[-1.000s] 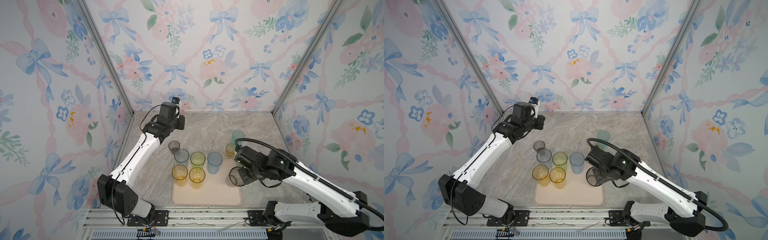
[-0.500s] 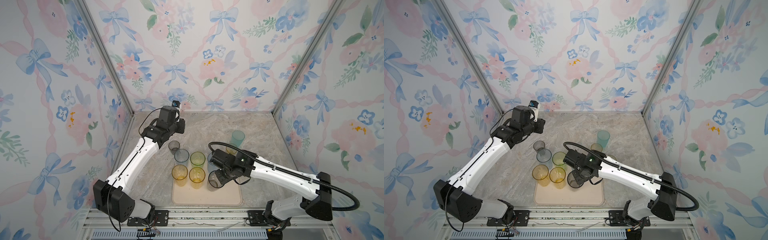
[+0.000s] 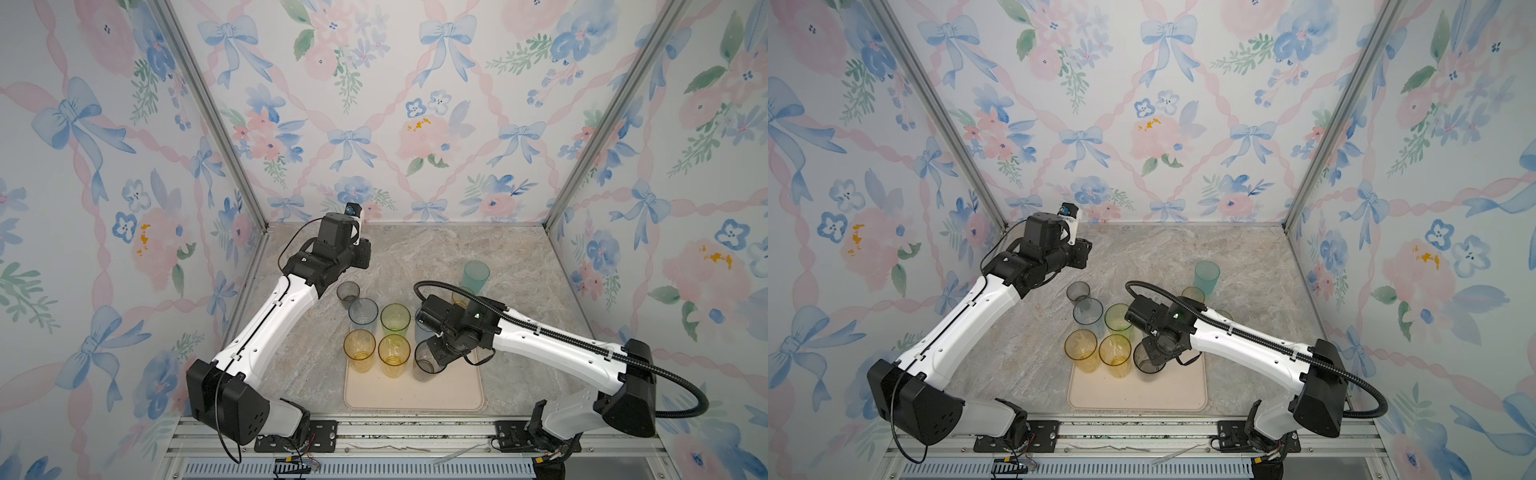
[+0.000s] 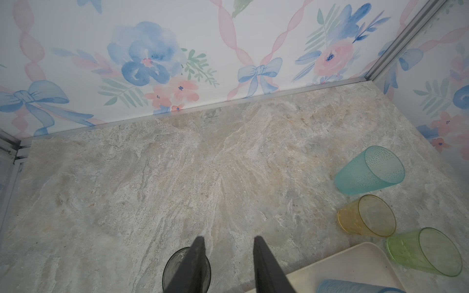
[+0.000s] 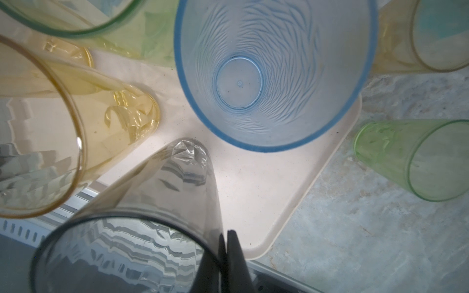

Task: Place the glasses into the tray
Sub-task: Place the glass on the tray.

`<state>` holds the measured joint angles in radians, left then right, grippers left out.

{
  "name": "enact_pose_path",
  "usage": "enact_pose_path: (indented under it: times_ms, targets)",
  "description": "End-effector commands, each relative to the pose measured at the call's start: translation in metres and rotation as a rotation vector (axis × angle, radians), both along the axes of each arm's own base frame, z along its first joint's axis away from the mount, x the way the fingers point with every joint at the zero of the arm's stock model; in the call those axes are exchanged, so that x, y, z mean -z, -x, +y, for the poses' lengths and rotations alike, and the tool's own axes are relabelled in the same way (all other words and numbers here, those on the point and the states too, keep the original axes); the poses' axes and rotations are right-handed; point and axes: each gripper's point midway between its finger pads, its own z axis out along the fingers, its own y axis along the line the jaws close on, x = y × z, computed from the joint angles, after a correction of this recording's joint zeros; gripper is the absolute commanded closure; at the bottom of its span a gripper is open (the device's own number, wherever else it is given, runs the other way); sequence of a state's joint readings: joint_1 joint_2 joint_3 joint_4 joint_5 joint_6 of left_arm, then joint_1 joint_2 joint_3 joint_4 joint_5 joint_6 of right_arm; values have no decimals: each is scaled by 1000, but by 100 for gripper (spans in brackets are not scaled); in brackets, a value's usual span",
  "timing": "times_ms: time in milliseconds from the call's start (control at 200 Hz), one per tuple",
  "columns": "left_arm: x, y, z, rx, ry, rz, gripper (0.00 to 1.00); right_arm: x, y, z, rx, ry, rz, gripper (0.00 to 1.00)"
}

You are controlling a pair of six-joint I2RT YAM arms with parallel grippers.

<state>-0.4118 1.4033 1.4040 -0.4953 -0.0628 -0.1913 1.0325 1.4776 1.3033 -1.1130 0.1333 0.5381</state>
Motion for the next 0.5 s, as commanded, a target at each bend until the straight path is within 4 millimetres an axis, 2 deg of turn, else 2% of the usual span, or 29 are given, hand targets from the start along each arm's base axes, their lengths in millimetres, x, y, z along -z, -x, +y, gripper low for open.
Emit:
enact_pose_path:
  times_ms: [0, 495]
  targets:
    - [-2, 4, 1, 17, -2, -5, 65, 7, -1, -7, 7, 15, 26, 100]
    - [2, -3, 1, 14, -9, 4, 65, 17, -7, -9, -7, 49, 73, 100]
